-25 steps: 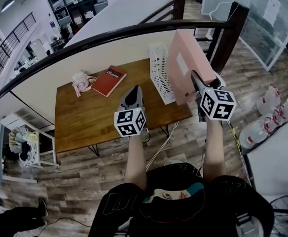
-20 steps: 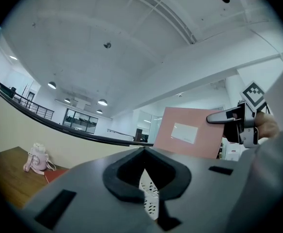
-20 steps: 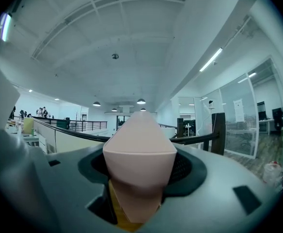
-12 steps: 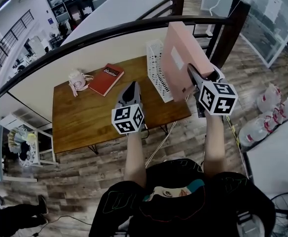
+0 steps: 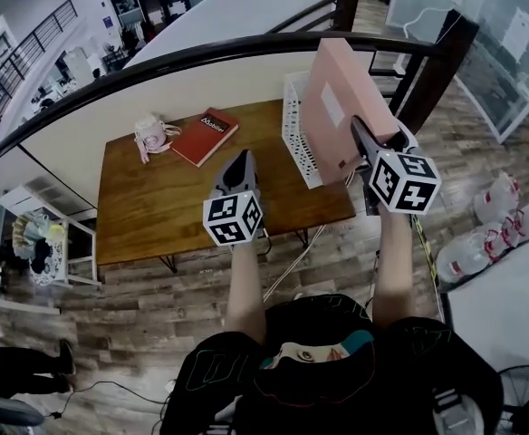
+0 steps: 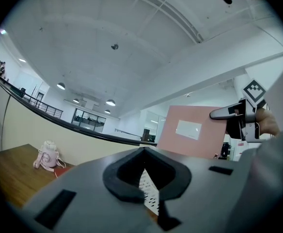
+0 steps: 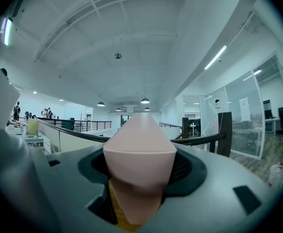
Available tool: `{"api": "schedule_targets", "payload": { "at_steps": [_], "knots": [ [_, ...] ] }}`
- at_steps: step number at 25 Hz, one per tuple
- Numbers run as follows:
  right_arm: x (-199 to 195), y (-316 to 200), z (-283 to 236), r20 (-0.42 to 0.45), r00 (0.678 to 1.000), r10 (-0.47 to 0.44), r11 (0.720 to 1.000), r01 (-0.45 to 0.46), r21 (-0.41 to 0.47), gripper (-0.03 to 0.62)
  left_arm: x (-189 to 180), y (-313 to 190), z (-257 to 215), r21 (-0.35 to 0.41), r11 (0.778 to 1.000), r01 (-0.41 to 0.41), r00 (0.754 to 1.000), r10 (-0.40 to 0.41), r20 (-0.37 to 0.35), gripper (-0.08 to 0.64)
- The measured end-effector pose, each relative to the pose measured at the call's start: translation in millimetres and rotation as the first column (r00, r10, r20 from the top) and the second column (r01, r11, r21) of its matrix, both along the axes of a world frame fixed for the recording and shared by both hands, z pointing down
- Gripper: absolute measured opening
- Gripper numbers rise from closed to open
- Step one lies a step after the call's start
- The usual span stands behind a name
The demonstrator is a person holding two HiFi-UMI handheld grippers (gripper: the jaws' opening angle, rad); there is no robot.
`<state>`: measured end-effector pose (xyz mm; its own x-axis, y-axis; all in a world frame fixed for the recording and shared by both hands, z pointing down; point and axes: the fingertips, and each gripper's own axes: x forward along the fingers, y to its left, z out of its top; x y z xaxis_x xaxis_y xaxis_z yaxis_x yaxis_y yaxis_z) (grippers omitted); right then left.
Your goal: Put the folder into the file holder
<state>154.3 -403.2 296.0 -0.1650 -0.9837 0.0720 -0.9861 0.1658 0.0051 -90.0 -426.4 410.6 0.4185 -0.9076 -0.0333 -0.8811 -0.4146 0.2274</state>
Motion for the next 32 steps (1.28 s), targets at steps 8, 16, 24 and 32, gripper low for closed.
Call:
{"api": "schedule_targets", "payload": {
  "at_steps": [8, 16, 24, 32],
  "knots": [
    [1.1, -29.0, 8.8, 0.001, 1.0, -0.028, 0.999, 0.028, -0.017, 0.287, 2.3, -18.2, -1.6, 0.001, 1.0, 0.019, 1.0, -0.019, 0.014, -0.003],
    [0.3, -69.2, 18.8, 0.005, 0.998, -0.066, 0.997, 0.066, -0.031, 0.287, 3.6, -47.7, 0.5, 0.001, 0.999, 0.043, 0.999, -0.043, 0.025, -0.003],
    [-4.7, -108.4, 33.8, 0.004, 0.996, -0.088, 0.994, 0.088, -0.066, 0.287, -7.0, -71.8, 2.3, -0.013, 0.997, 0.08, 0.996, -0.08, 0.039, -0.003],
    [-11.5, -135.3, 82.7, -0.008, 0.995, -0.097, 0.983, 0.094, -0.157, 0.288, -19.3, -82.7, 33.0, -0.08, 0.991, 0.109, 0.993, -0.105, 0.055, -0.003]
  ]
}}
